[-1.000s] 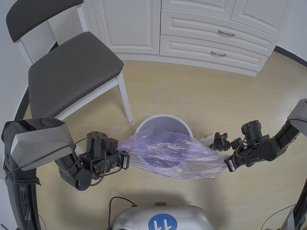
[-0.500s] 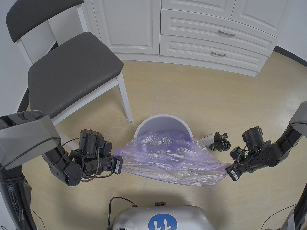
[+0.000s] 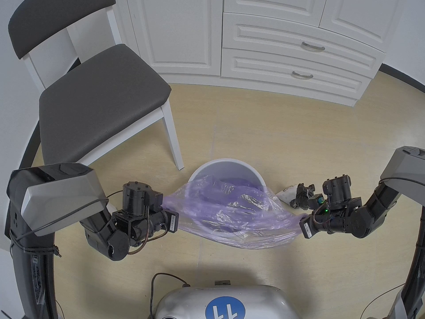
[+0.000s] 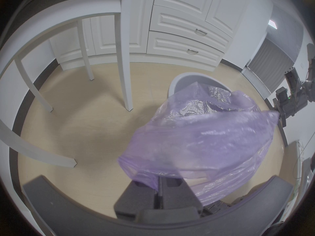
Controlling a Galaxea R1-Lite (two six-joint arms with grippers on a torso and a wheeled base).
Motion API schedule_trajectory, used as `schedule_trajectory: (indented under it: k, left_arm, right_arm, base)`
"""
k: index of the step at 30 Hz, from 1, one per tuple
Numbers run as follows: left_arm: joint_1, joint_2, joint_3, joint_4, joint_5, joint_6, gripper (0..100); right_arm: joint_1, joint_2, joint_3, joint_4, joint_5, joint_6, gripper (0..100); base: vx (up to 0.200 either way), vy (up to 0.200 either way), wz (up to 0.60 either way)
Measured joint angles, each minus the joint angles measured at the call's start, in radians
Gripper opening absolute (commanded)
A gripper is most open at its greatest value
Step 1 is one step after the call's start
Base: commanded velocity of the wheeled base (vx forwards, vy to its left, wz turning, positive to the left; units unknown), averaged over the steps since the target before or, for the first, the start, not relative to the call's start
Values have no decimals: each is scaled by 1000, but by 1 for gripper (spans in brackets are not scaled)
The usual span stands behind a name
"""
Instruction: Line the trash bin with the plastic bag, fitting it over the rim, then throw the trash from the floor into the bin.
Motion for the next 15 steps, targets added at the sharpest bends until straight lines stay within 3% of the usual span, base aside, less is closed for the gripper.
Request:
schedule_trajectory:
  k: [6,13,14,15]
  left_arm:
    - [8,-4,-8,-27,13,-21,0]
    - [26,-43,1,-32,12,-25,0]
    - [28,-47,3,-33,11,-24,0]
    - [29,-51,7,-34,11,-24,0]
  right_arm:
    - [4,28,27,-190,-1,31,0]
    - [0,49,42,-234,-1,37,0]
    - [0,49,43,-235,-1,37,100]
    - [0,47,45,-235,0,37,100]
  base:
    - [0,0,0]
    - [0,0,0]
    - [0,0,0]
    - [0,0,0]
